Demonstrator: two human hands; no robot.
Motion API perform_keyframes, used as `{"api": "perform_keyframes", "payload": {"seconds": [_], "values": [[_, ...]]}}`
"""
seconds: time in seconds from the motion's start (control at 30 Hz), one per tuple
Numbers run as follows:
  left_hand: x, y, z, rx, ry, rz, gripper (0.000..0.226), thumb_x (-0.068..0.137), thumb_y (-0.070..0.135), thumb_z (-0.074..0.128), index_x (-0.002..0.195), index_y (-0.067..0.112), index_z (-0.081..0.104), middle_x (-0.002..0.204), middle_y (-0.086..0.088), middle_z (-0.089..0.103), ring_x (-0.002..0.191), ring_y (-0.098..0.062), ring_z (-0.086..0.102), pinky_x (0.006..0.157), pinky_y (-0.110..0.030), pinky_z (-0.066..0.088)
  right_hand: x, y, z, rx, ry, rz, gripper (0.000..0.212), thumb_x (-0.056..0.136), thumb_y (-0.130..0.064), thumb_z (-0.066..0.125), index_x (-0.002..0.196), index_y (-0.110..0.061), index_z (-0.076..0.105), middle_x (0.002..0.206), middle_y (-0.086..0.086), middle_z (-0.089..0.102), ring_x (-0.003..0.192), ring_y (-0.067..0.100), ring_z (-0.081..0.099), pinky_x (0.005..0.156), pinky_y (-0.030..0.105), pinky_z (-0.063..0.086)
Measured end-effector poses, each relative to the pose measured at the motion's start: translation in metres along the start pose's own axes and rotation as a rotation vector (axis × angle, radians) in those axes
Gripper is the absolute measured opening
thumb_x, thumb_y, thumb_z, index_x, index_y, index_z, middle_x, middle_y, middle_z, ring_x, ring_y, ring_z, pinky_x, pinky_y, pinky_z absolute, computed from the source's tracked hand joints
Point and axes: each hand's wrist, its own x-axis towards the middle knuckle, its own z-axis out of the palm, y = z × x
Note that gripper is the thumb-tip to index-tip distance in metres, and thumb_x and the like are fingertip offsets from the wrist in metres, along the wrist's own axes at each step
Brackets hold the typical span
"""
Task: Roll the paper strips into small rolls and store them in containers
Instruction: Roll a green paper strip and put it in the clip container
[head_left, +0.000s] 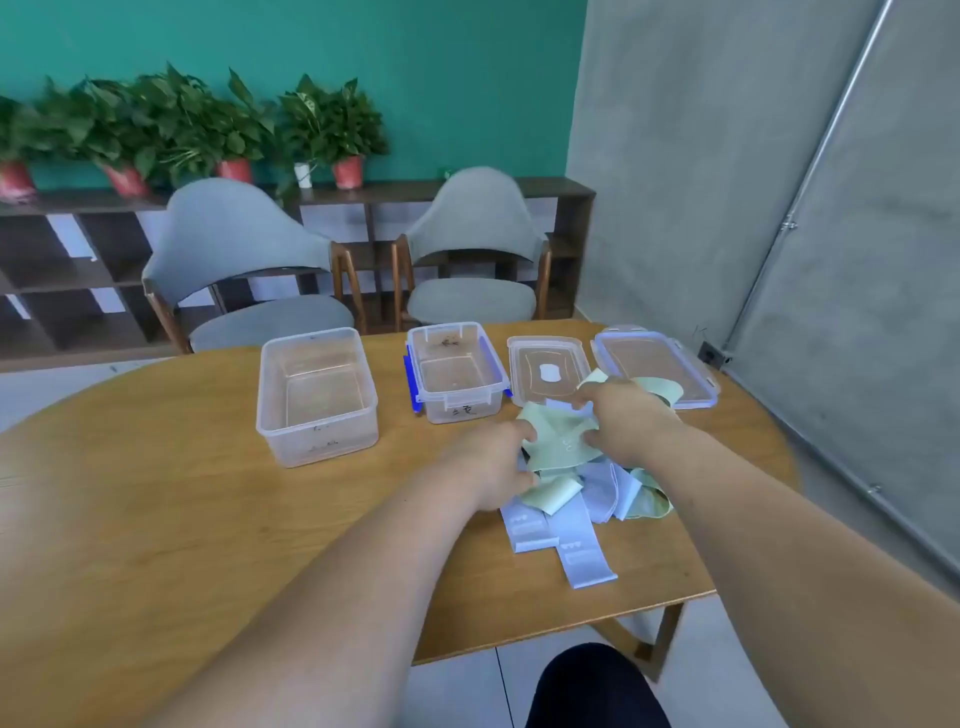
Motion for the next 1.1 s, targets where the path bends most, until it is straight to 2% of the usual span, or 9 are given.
{"api": "perform_keyframes", "payload": {"seconds": [0.1, 0.27, 0.43, 0.53, 0.7, 0.8, 0.93, 1.03, 1.1], "values": [[0.001, 0.004, 0.001, -0.002, -0.045, 0.010, 0.062, 0.095, 0.044, 0.072, 0.151, 0.034, 0.046, 0.138, 0.003, 0.057, 0.123, -0.024, 0.057, 0.101, -0.042, 0.051, 0.007, 0.003, 0.002, 0.012, -0.031, 0.039, 0.037, 0.091, -0.009, 0.064, 0.122, -0.030, 0.065, 0.117, 0.005, 0.066, 0.105, 0.027, 0.065, 0.083, 0.035, 0.055], [-0.002, 0.001, -0.006, -0.006, -0.063, 0.007, 0.061, 0.093, 0.046, 0.073, 0.148, 0.035, 0.048, 0.136, 0.006, 0.060, 0.120, -0.022, 0.060, 0.100, -0.041, 0.052, 0.011, -0.007, -0.004, 0.011, -0.018, 0.037, 0.035, 0.088, -0.006, 0.054, 0.103, -0.036, 0.065, 0.110, 0.002, 0.067, 0.095, 0.026, 0.066, 0.063, 0.029, 0.047], [-0.016, -0.005, -0.013, -0.040, -0.063, 0.010, 0.059, 0.094, 0.042, 0.074, 0.147, 0.032, 0.051, 0.136, 0.005, 0.061, 0.118, -0.022, 0.060, 0.101, -0.041, 0.052, 0.006, -0.019, 0.000, -0.115, -0.041, 0.053, 0.032, 0.089, -0.014, 0.063, 0.119, -0.024, 0.068, 0.113, 0.004, 0.066, 0.103, 0.028, 0.065, 0.077, 0.033, 0.054], [-0.023, -0.009, -0.013, -0.017, -0.068, 0.012, 0.059, 0.094, 0.042, 0.074, 0.148, 0.033, 0.050, 0.136, 0.005, 0.061, 0.118, -0.022, 0.060, 0.101, -0.041, 0.052, 0.003, -0.025, 0.010, -0.151, -0.049, 0.087, 0.035, 0.089, -0.010, 0.064, 0.122, -0.020, 0.068, 0.116, 0.006, 0.067, 0.106, 0.029, 0.066, 0.086, 0.034, 0.057], [-0.027, -0.012, -0.016, -0.013, -0.030, 0.019, 0.061, 0.095, 0.040, 0.072, 0.150, 0.035, 0.047, 0.140, 0.004, 0.058, 0.120, -0.023, 0.059, 0.101, -0.042, 0.052, 0.000, -0.036, 0.005, -0.177, -0.004, 0.066, 0.029, 0.091, -0.008, 0.062, 0.118, -0.019, 0.067, 0.102, 0.004, 0.062, 0.090, 0.029, 0.060, 0.077, 0.031, 0.051], [-0.025, -0.011, -0.024, -0.033, 0.043, 0.036, 0.061, 0.096, 0.037, 0.071, 0.151, 0.035, 0.046, 0.145, 0.004, 0.055, 0.125, -0.023, 0.057, 0.100, -0.037, 0.050, 0.002, -0.041, -0.014, -0.087, 0.062, 0.022, 0.027, 0.089, -0.009, 0.059, 0.109, -0.025, 0.070, 0.107, 0.003, 0.066, 0.089, 0.029, 0.062, 0.077, 0.033, 0.055], [-0.024, -0.004, -0.043, -0.115, 0.141, 0.081, 0.058, 0.098, 0.030, 0.069, 0.152, 0.032, 0.047, 0.146, 0.005, 0.057, 0.126, -0.020, 0.060, 0.101, -0.035, 0.051, 0.001, -0.050, -0.049, 0.098, 0.190, -0.098, 0.027, 0.085, -0.010, 0.057, 0.093, -0.034, 0.067, 0.095, -0.006, 0.068, 0.090, 0.023, 0.066, 0.075, 0.034, 0.055], [-0.025, -0.004, -0.057, -0.119, 0.225, 0.087, 0.056, 0.099, 0.031, 0.066, 0.151, 0.034, 0.046, 0.136, 0.003, 0.062, 0.119, -0.023, 0.062, 0.097, -0.042, 0.055, -0.004, -0.061, -0.075, 0.248, 0.352, -0.206, 0.028, 0.083, -0.009, 0.059, 0.095, -0.032, 0.069, 0.094, -0.009, 0.068, 0.083, 0.017, 0.063, 0.077, 0.035, 0.057], [-0.026, -0.008, -0.068, -0.159, 0.274, 0.091, 0.055, 0.098, 0.032, 0.067, 0.149, 0.037, 0.047, 0.132, 0.008, 0.062, 0.115, -0.020, 0.062, 0.095, -0.040, 0.056, -0.007, -0.068, -0.091, 0.288, 0.428, -0.261, 0.031, 0.080, -0.007, 0.059, 0.098, -0.031, 0.069, 0.093, -0.010, 0.067, 0.084, 0.015, 0.063, 0.077, 0.036, 0.056]]}}
